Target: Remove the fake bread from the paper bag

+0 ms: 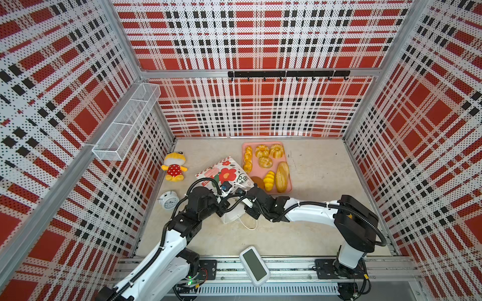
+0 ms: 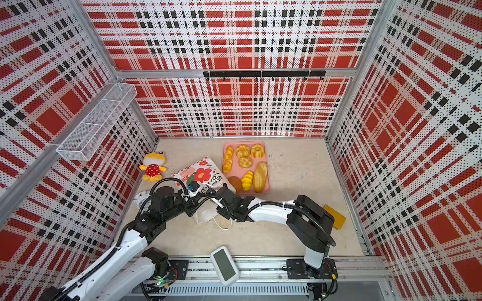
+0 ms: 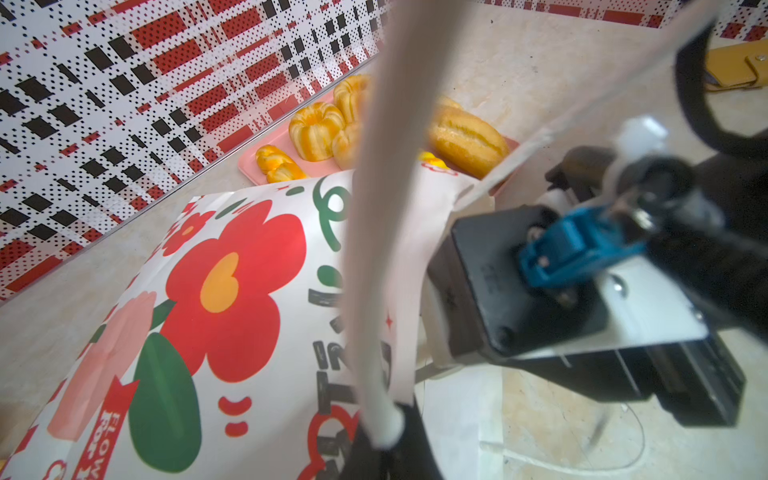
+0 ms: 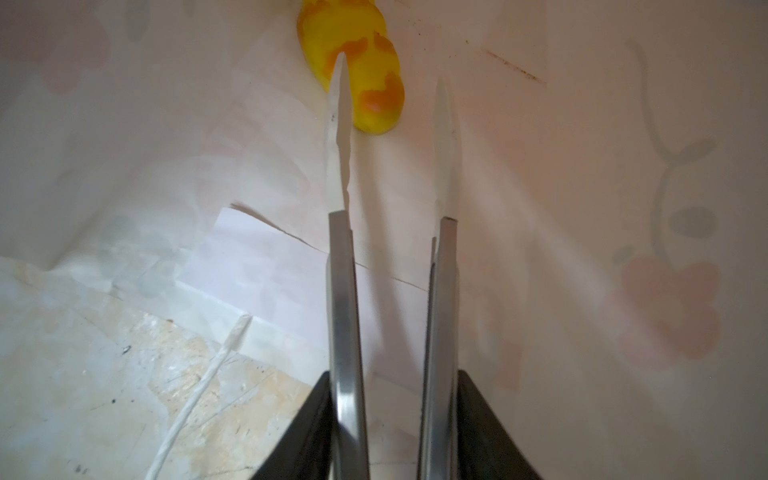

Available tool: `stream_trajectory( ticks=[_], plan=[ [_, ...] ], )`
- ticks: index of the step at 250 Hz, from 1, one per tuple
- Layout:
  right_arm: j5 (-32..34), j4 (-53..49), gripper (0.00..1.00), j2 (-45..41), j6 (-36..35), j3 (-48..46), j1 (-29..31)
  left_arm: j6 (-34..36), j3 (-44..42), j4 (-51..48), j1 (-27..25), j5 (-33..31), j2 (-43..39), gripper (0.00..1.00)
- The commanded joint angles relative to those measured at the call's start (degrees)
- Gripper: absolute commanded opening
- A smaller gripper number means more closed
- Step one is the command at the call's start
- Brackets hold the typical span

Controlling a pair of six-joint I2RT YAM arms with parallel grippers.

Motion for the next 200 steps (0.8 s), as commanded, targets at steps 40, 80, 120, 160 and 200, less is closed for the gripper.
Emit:
stream_trajectory(
  ticks=[40, 80, 120, 160, 200],
  plan=[
    [-2.1, 0.7, 0.46, 3.8, 2.0, 4.2, -0.5, 1.2, -0.8, 1.4, -1.0, 2.1, -0.4, 0.00],
    [-5.7, 1.1, 0.45, 5.9, 2.3, 5.5, -0.5, 1.3, -1.2, 1.6, -1.6, 1.8, -0.2, 0.00],
    [-8.2, -0.2, 0.31, 6.7, 2.2, 6.3, -0.5, 1.5, -1.2, 1.8, -2.3, 1.2, 0.0, 0.00],
    [-7.4, -4.4, 0.13, 3.4, 2.7, 5.9, 0.2, 0.1, -1.3, 2.5, -3.4, -3.7, 0.5, 0.00],
    [-6.1, -8.1, 0.03, -2.4, 6.1, 3.9, 2.0, -3.9, -0.7, 3.9, -4.0, -9.0, 1.7, 0.00]
  ],
)
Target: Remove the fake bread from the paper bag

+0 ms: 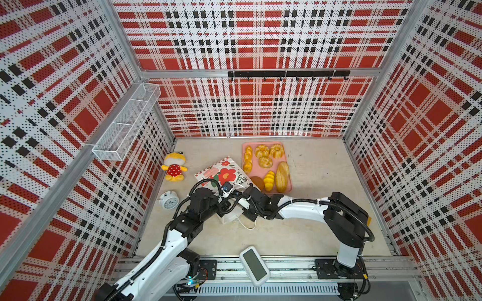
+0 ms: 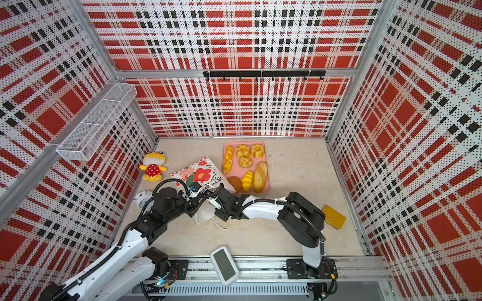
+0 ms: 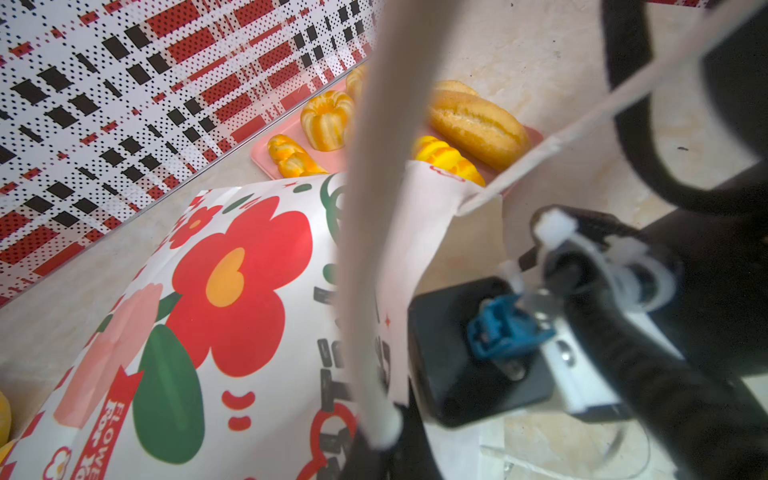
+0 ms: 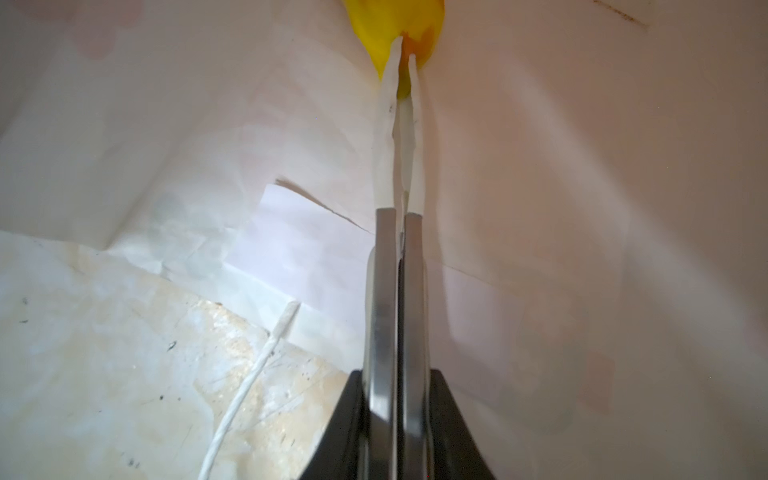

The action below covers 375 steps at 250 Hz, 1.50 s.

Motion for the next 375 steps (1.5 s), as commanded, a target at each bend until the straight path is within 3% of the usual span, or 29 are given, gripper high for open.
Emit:
stream_trajectory(
  ticks=[1, 154, 273, 326, 375],
  plan=[
    [0.9, -2.5, 0.03, -5.6, 3.6, -0.3, 1.5, -2.4, 0.1, 2.3, -1.3, -3.0, 0.8, 0.00],
    [11.9, -19.6, 0.00, -19.2, 20.9, -8.5, 7.5, -12.7, 4.7, 4.3, -2.4, -21.8, 4.6, 0.00],
    [16.2, -32.0, 0.00, -40.9, 34.5, -10.2, 7.4, -20.4, 10.4, 6.5, -1.6, -26.2, 11.2, 0.00],
    [16.6, -34.9, 0.00, -51.1, 38.7, -9.4, 4.4, -22.4, 12.0, 8.3, -0.6, -26.4, 13.1, 0.00],
    [10.4, -37.0, 0.00, -51.9, 41.3, -7.7, -8.4, -24.6, 12.2, 8.4, 0.2, -26.4, 11.9, 0.00]
  ],
)
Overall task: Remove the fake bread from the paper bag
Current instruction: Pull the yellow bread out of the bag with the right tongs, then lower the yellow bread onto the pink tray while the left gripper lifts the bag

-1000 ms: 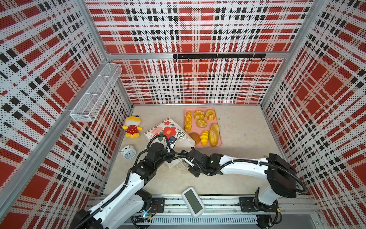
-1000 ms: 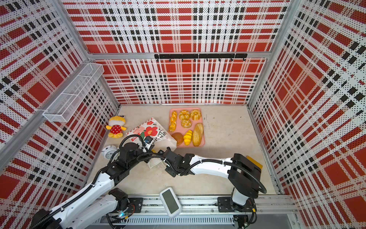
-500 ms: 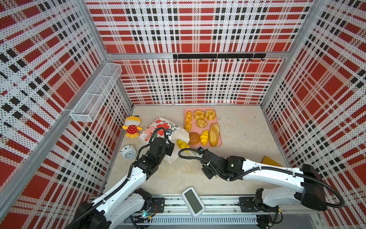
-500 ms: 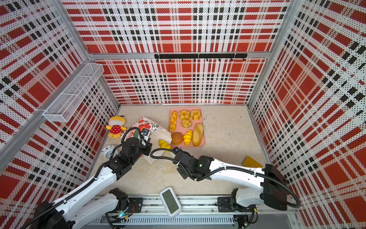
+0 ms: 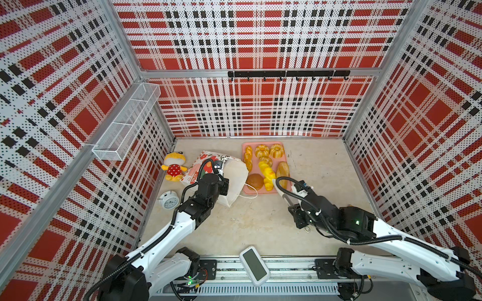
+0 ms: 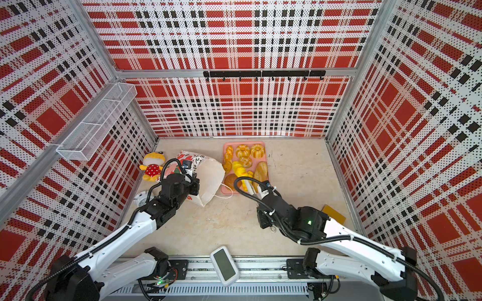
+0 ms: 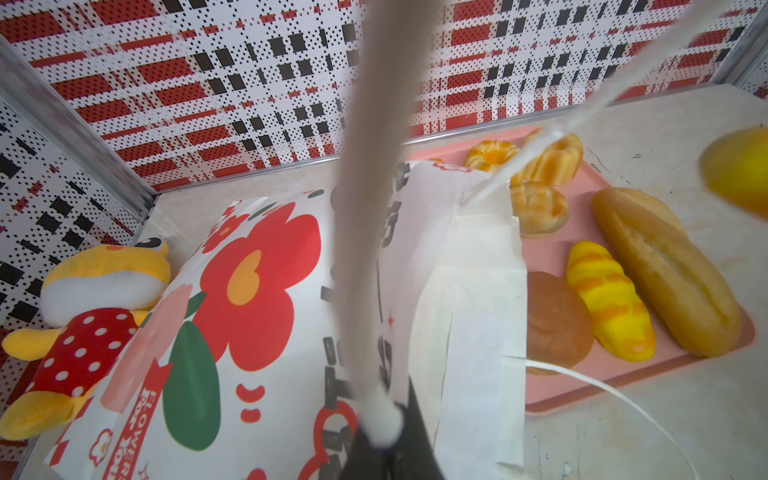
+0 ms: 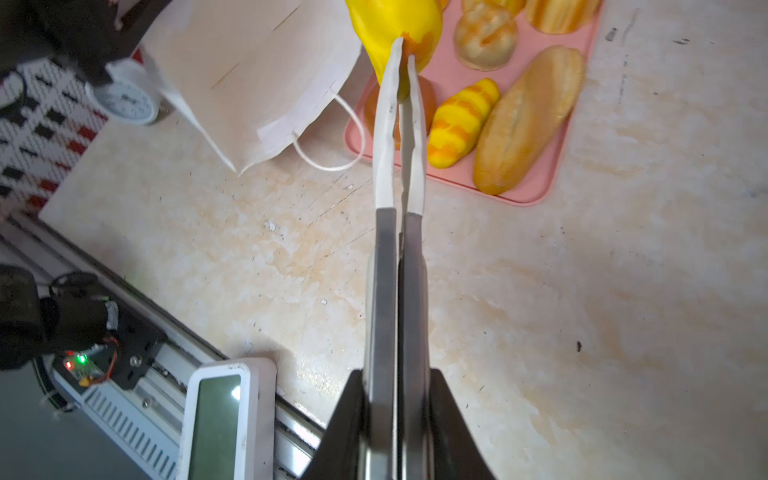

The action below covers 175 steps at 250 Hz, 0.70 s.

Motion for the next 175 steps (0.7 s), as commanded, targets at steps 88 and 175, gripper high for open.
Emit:
stream_trajectory(
  ticks=[88, 175],
  plan=[
    [-9.5, 6.9, 0.00, 20.9, -3.7, 13.5, -13.8, -13.3, 5.2, -7.6, 2.7, -3.2, -7.7, 0.00],
    [-14.6, 12.6, 0.00, 40.0, -5.1, 24.4, -16.0, -24.0, 13.1, -19.7, 5.6, -4.5, -13.4, 0.00]
  ],
)
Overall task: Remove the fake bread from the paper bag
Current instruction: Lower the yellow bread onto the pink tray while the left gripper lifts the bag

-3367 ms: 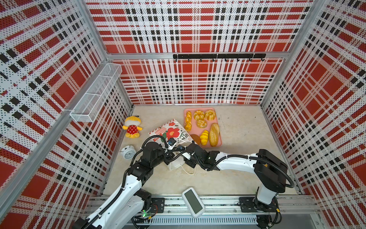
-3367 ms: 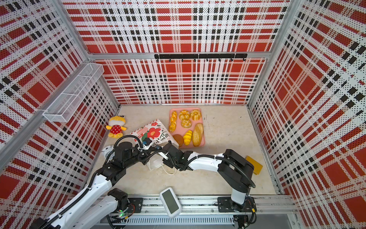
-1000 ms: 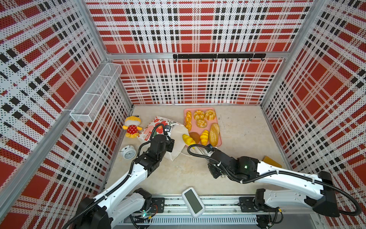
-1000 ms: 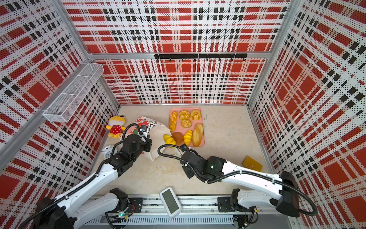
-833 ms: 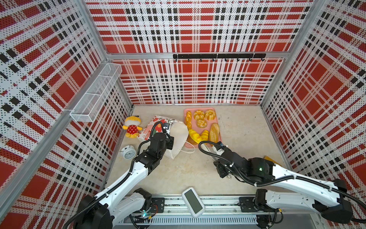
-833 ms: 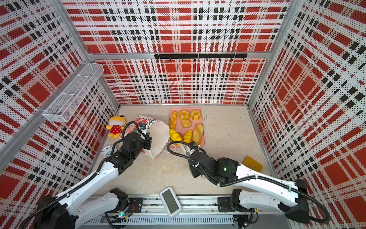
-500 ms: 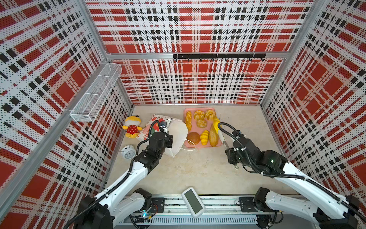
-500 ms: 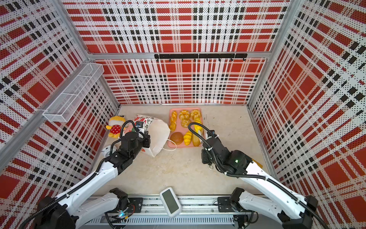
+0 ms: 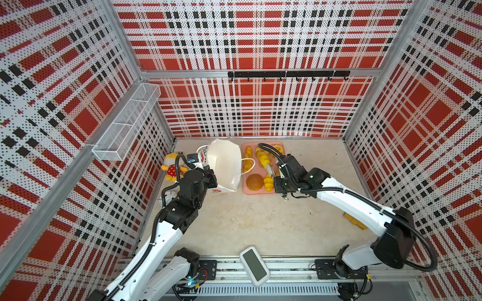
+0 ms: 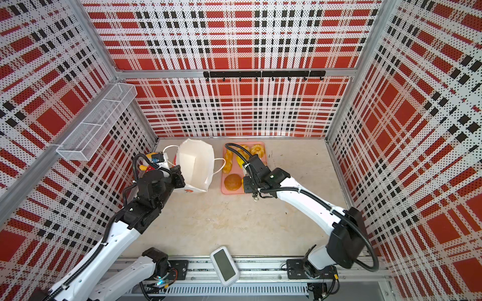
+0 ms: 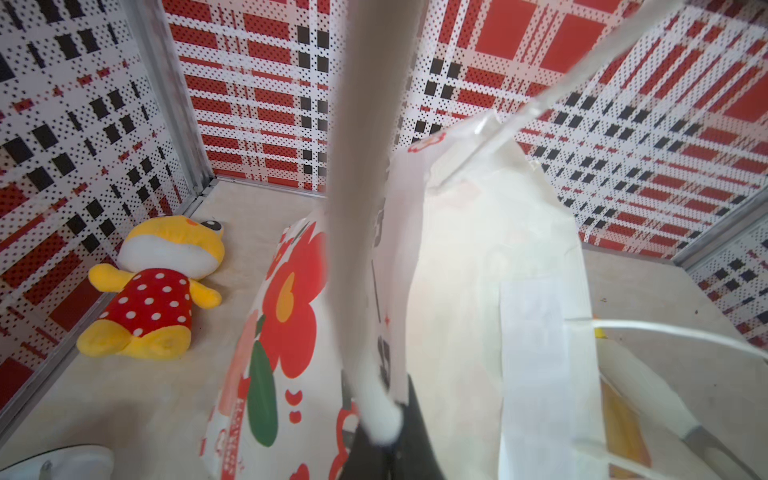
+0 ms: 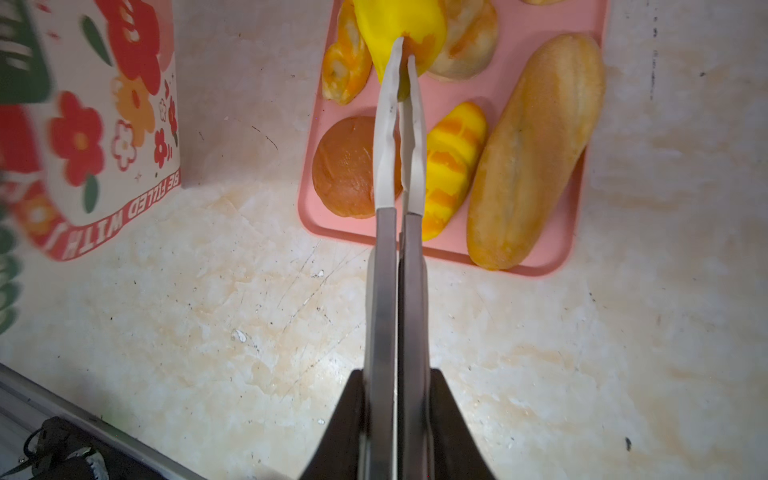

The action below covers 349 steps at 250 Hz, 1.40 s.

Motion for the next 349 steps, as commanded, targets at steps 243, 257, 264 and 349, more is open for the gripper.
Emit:
stream_trajectory(
  ticks=[243, 257, 264, 349],
  plan=[
    [-2.1, 5.2, 0.00, 11.6, -12.5, 2.0, -7.3, -17.8, 5.0, -8.6, 2.5, 4.0, -5.4, 0.00],
    [-3.7, 5.9, 0.00, 11.7, -13.5, 2.3, -7.3, -18.0, 5.2, -8.5, 2.5, 4.2, -5.0, 0.00],
    [-4.6, 6.1, 0.00, 11.9, -13.9, 2.4, -7.3, -18.1, 5.2, -8.5, 2.5, 4.3, -4.9, 0.00],
    [-7.8, 4.8, 0.33, 11.5, -13.9, 4.3, -7.2, -17.5, 7.2, -8.8, 2.5, 5.3, -3.2, 0.00]
  ],
)
